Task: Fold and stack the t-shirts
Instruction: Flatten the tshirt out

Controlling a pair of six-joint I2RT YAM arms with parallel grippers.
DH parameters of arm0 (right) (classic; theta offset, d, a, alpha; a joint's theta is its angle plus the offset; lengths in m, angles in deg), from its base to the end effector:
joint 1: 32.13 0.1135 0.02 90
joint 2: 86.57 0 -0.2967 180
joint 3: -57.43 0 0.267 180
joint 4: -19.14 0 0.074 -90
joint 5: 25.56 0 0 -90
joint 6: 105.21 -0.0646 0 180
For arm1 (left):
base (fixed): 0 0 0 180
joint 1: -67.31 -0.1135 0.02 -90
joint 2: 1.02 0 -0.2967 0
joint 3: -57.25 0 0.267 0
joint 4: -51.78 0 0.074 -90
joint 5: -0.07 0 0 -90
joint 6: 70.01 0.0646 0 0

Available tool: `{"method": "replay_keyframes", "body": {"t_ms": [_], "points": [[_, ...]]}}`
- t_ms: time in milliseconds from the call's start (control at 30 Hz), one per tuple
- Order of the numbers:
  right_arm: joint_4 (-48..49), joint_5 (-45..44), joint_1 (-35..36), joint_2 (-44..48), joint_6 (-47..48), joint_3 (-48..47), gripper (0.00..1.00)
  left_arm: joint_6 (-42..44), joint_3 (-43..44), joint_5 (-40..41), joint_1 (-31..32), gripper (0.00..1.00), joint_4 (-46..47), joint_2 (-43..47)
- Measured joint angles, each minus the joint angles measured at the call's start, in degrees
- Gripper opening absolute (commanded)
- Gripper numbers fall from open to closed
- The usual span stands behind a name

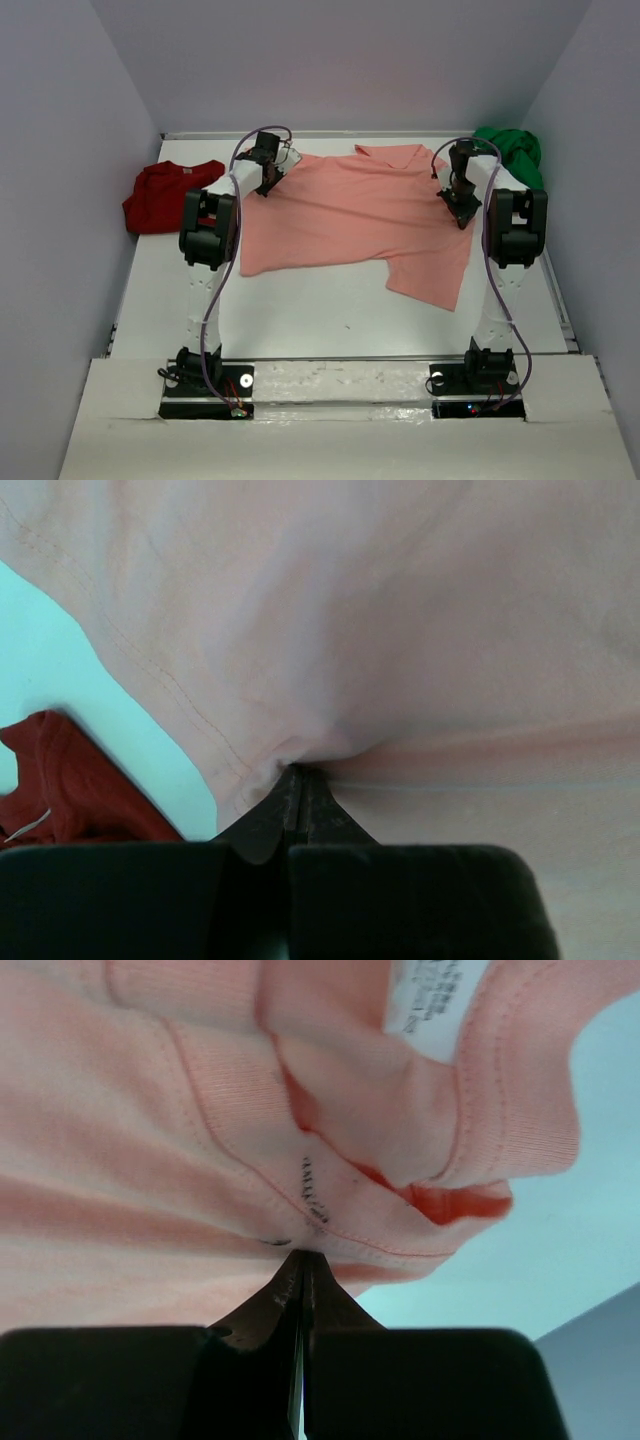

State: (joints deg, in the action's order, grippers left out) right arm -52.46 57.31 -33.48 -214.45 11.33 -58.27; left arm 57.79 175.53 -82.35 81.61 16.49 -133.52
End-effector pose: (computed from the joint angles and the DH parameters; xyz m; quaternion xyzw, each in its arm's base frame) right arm 0.4778 -0.0193 0.1541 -0.2140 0.9733 -0.0733 0.0376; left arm 0.5534 -0.1323 0.1617 0.3906 0.8511 0.1310 0.3254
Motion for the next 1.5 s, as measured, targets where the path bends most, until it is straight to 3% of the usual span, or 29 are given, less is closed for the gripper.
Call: {"method": "replay_keyframes", "body": {"t_ms": [67, 200, 233, 267, 333, 433, 567, 600, 667, 767, 900, 1067, 1233, 1500], "points": [[-1.3, 2.9, 0.0, 0.2, 0.0, -0.1, 0.0, -0.5, 1.3, -0.1, 0.3, 0.01, -1.0, -0.5], [-5.4, 12.3, 0.0, 1.5, 0.3, -1.2, 0.27, -1.4, 1.9, -1.0, 1.1, 0.16, -2.4, 0.2], [-6.4, 14.6, 0.0, 2.2, 0.5, -1.5, 0.43, -1.7, 1.8, -1.2, 1.4, 0.2, -2.8, 0.6], [-7.5, 17.2, 0.0, 3.7, 0.4, -1.9, 0.5, -2.0, 1.3, -1.6, 1.9, 0.37, -3.0, 1.6], [-8.9, 20.4, 0.0, 6.3, 0.6, -2.7, 0.59, -2.9, -0.4, -2.3, 2.8, 0.48, -3.5, 4.5], [-10.0, 25.0, 0.3, 14.5, 0.7, -3.9, 0.75, -3.7, -3.9, -3.3, 4.6, 0.59, -4.7, 14.0], [-7.3, 26.0, 0.3, 28.1, 0.2, 0.8, 0.88, -5.5, -9.1, -5.6, 5.9, 0.71, -3.6, 28.7], [-4.4, 25.0, 0.3, 33.1, -0.3, 5.0, 0.9, -6.1, -11.8, -6.5, 5.9, 0.85, -2.7, 33.8], [-1.1, 22.9, 0.4, 40.7, -1.1, 12.7, 1.0, -7.7, -17.3, -7.6, 5.7, 0.99, 0.1, 42.1], [4.8, 19.2, 0.3, 49.0, -2.8, 25.2, 1.0, -8.8, -30.1, -10.0, 5.0, 0.99, 6.2, 55.3], [11.0, 16.6, 0.3, 52.7, -5.7, 35.0, 1.0, -12.7, -49.0, -14.3, 3.1, 0.99, 14.8, 69.1], [18.9, 14.1, 0.3, 54.8, -11.2, 42.3, 1.0, -18.9, -61.5, -23.0, -0.5, 0.99, 22.3, 72.3], [25.9, 11.6, 0.3, 55.2, -14.4, 47.4, 1.0, -22.5, -67.3, -27.6, -2.9, 0.99, 25.4, 74.6], [30.9, 10.5, 0.3, 55.9, -15.8, 50.6, 1.0, -20.5, -69.9, -30.5, -2.9, 0.99, 27.4, 78.9]]}}
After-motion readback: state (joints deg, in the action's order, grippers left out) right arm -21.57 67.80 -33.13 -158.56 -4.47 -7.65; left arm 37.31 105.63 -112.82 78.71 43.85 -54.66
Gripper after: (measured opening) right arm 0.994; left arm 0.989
